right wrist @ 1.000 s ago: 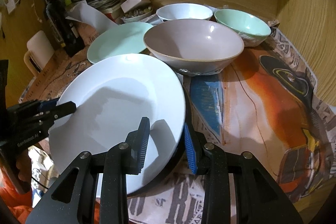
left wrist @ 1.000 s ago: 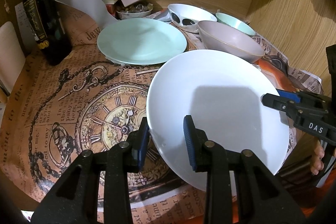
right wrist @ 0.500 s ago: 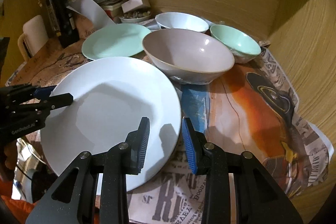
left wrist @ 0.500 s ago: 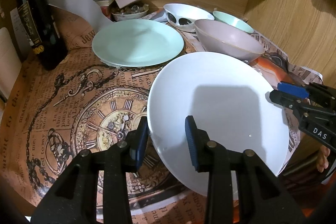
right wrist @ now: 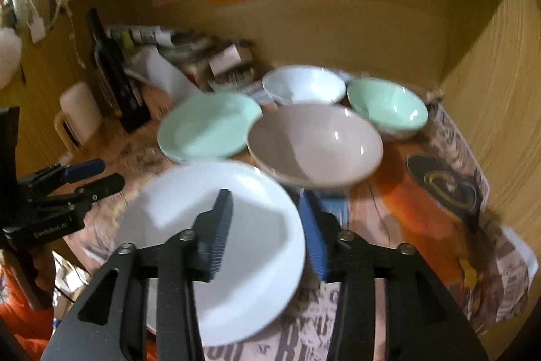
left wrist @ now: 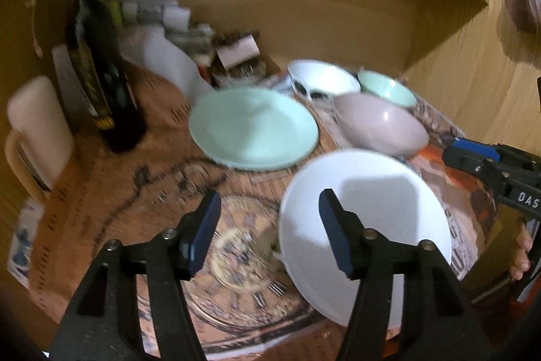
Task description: Organize plates and bowls
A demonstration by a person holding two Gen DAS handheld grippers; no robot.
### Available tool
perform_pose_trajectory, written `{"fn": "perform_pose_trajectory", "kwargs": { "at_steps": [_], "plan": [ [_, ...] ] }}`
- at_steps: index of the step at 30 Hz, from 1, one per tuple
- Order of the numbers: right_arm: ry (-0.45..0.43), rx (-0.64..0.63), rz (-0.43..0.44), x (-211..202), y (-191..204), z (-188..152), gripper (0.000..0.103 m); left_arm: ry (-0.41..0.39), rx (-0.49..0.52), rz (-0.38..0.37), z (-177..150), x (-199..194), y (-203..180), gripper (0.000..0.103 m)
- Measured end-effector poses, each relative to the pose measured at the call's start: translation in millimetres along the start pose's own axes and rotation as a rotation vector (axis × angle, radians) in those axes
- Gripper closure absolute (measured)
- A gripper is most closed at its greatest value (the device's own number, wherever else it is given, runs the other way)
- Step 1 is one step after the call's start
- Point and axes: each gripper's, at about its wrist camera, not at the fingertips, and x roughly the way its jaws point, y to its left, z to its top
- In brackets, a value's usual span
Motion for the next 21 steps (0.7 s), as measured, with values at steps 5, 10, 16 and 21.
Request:
{"fn": "perform_pose_trajectory", "kwargs": {
  "at_steps": [5,10,16,21],
  "plan": [
    [-0.077,0.001,0.032,-7.8,3.3,22.5,0.051,-0.07,-0.006,0.022,20.5,-13.8,9.3,0.036],
    [-0.131,-0.017,0.045,-8.8,8.7,45.7,0.051,-0.129,0.001,0.056,39.2,-20.0,18.4,0.033],
    [-0.165,-0.02,0.063,2.2,15.8,70.3,0.048,-0.166,-0.026,0.055,62.1,-17.3,34.2,0.027],
    [-0.155,-0.019,0.073,21.7,20.2,86.7,0.048,-0.174,-0.045,0.064,79.7,-5.8,49.5,0.024]
  ]
}}
